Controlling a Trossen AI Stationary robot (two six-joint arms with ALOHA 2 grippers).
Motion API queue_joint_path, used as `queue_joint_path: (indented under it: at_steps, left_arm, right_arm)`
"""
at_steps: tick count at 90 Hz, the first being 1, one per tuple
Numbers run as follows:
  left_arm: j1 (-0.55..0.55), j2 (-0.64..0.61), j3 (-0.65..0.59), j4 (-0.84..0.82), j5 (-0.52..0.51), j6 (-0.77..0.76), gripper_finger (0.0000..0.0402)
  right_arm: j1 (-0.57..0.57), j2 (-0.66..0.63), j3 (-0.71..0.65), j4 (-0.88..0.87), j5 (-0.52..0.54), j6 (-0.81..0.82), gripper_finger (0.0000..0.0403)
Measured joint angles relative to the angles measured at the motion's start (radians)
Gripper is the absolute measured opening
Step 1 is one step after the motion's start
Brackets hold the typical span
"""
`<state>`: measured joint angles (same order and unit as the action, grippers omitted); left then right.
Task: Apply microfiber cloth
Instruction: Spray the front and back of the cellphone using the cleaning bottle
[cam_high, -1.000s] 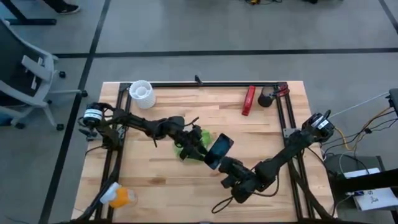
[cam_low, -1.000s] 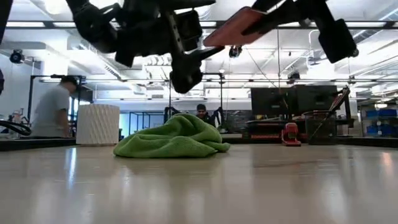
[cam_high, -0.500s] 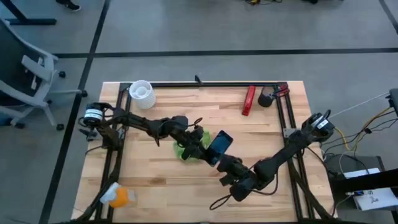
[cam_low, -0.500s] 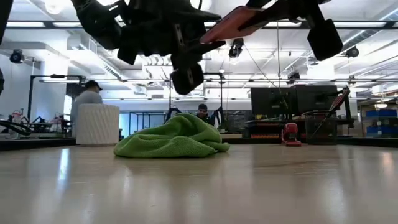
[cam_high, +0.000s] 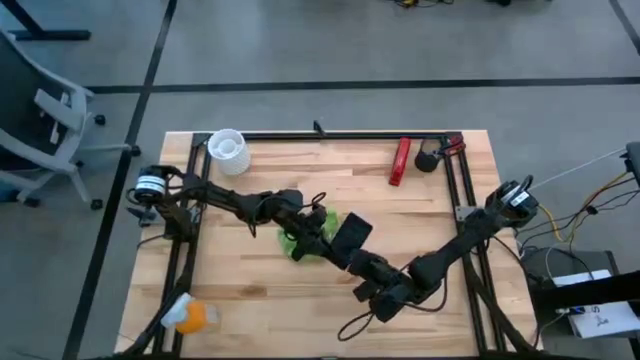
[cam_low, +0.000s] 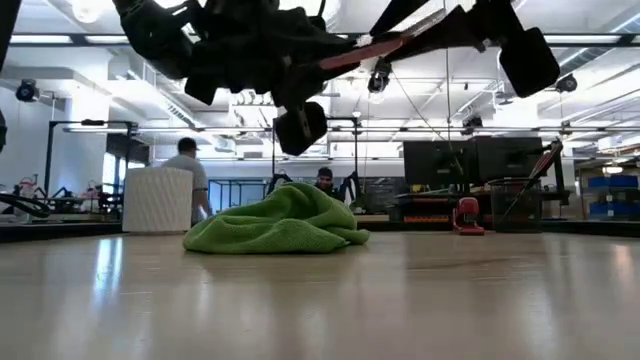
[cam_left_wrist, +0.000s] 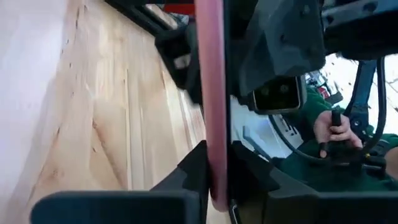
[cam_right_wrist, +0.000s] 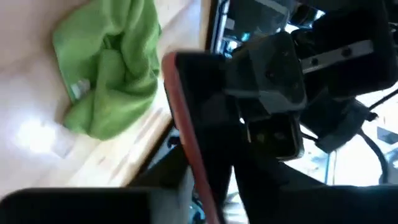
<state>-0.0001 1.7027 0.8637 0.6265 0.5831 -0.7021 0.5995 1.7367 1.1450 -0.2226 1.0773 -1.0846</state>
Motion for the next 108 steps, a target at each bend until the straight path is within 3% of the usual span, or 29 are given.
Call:
queue_joint_path:
  at_steps: [26,41,56,74,92,108]
  left_arm:
    - [0.039,-0.096,-0.004,-0.013,-0.009,0.031,0.0012]
    - [0.084,-0.204,-0.013,-0.216,-0.068,0.098,0.0012]
    - [0.104,-0.302,-0.020,-0.550,-0.223,0.145,0.0012]
    - [0.103,-0.403,-0.022,-0.813,-0.287,0.171,0.0012]
    - [0.102,-0.469,-0.023,-0.983,-0.363,0.169,0.0012]
    - [0.101,-0.497,-0.023,-1.039,-0.456,0.175,0.0012]
  right_arm:
    - [0.034,-0.002,0.023,0.000,-0.015,0.073,0.0179]
    - [0.071,-0.003,0.024,-0.005,-0.017,0.159,0.0173]
    - [0.073,-0.003,0.023,-0.077,-0.106,0.448,0.0161]
    - [0.014,-0.003,-0.001,-0.244,-0.197,0.800,0.0141]
    - [-0.024,-0.025,-0.016,-0.502,-0.198,1.021,0.0112]
    - [-0.047,-0.078,-0.016,-0.716,-0.187,1.192,0.0084]
